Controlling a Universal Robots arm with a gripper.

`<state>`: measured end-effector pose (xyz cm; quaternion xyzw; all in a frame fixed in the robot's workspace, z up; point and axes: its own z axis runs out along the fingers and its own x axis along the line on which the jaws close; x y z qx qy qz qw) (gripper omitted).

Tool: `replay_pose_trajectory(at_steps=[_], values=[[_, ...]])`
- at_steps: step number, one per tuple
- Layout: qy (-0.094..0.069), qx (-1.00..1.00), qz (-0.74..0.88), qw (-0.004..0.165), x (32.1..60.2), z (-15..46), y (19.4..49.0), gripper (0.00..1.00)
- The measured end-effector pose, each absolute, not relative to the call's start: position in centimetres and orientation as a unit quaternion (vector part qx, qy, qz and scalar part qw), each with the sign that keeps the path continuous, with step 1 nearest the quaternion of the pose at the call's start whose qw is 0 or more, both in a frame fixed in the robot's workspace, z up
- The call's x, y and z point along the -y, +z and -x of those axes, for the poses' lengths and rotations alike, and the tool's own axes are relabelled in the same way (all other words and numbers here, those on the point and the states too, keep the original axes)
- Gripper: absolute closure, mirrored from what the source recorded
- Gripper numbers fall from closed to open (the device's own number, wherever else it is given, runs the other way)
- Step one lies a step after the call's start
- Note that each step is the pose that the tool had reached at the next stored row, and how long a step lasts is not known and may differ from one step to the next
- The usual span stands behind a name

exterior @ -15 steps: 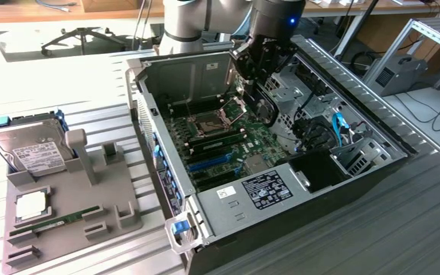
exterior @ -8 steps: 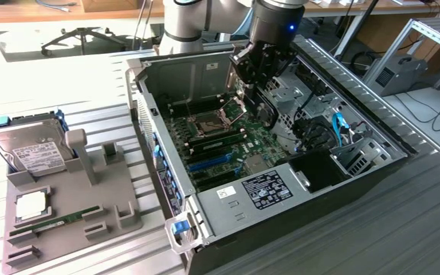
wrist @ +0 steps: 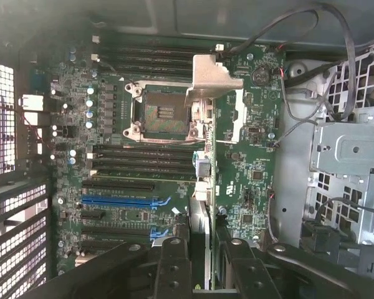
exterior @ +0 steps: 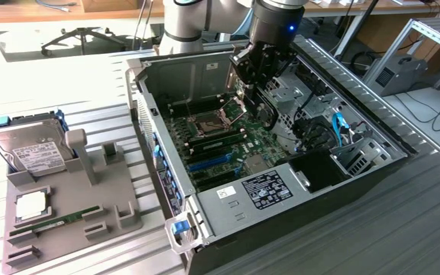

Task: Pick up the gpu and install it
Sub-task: 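Pick up the gpu and move the gpu toward the slot, then insert the gpu into the slot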

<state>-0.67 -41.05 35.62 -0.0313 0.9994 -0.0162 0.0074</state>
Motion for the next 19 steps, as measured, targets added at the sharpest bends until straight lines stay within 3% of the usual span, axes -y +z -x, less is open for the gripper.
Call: replay_pose_trajectory(at_steps=[19], values=[[-0.016, -0.994, 0.104, 0.009, 41.05, 0.67, 35.63, 0.74]])
